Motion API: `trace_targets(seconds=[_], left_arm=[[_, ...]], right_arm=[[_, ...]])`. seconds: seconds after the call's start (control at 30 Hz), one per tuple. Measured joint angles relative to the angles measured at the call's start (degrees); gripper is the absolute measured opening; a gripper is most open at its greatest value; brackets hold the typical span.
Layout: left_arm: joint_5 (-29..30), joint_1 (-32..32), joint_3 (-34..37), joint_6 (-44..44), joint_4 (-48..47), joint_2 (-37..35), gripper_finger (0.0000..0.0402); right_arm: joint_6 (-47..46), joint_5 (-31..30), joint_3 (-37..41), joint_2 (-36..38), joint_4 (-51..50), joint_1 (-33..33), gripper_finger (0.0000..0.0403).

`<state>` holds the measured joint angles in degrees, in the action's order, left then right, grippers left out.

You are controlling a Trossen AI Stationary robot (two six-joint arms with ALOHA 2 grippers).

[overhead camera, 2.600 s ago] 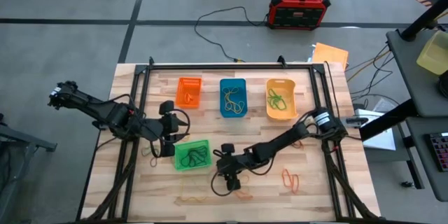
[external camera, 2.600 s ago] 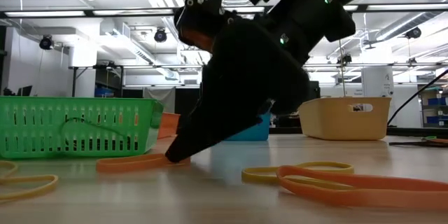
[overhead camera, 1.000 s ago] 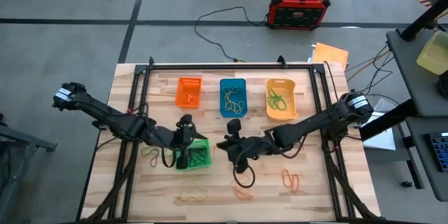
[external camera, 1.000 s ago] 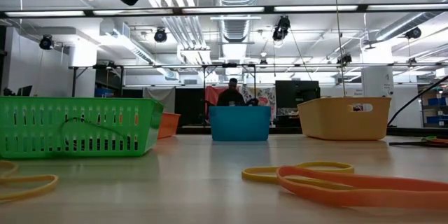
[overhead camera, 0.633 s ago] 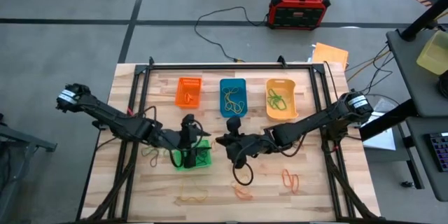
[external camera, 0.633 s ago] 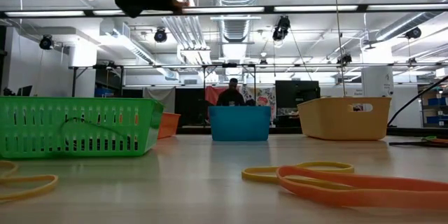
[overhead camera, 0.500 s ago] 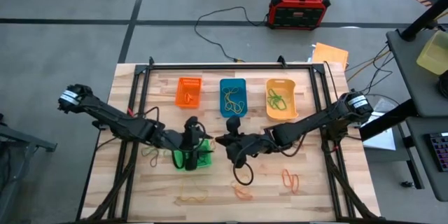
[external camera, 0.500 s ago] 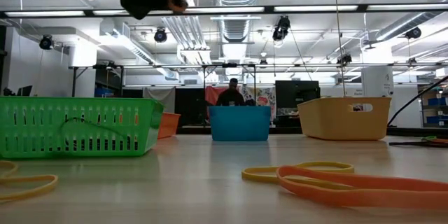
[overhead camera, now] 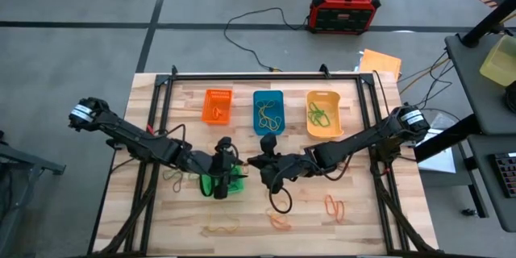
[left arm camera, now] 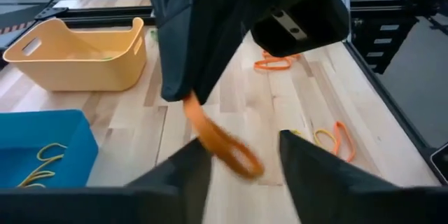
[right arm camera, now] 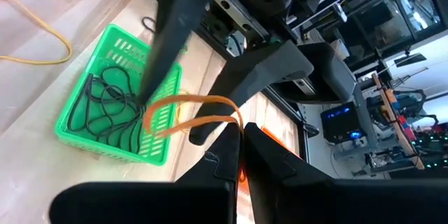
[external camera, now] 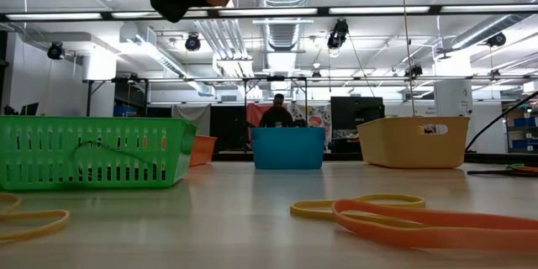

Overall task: Sort rubber bands into baskets
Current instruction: Put the orange rubberband into the orange bin

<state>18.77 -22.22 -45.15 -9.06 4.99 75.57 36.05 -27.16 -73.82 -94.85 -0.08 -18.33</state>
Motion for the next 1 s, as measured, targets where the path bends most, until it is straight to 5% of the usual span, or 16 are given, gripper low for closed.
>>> trace_targets(seconds=[0.2, 0.57, 0.73, 0.87, 1.0], left_arm=[[0.15, 0.0, 0.0, 0.55, -1.39, -0.37, 0.0013], [0.83, 0.54, 0.0, 1.52, -3.18, -1.8, 0.0001], [6.05, 2.75, -1.19, 1.49, -14.24, -4.72, 0.0], [9.32, 8.87, -3.17, 1.73, -26.3, -8.31, 0.0], [3.75, 21.4, -3.5, 2.89, -32.7, -11.32, 0.0]], right_arm=[[-7.4, 0.24, -0.02, 0.08, 1.28, 0.62, 0.0022], [-20.89, 4.7, -0.02, 1.34, -0.22, 3.93, 0.0148], [-22.29, 4.65, -0.03, 4.07, -2.74, 5.93, 0.0187], [-24.63, 4.65, -0.04, 6.51, -7.13, 8.72, 0.0203], [-24.98, 4.68, -0.04, 6.7, -10.09, 11.78, 0.0205]])
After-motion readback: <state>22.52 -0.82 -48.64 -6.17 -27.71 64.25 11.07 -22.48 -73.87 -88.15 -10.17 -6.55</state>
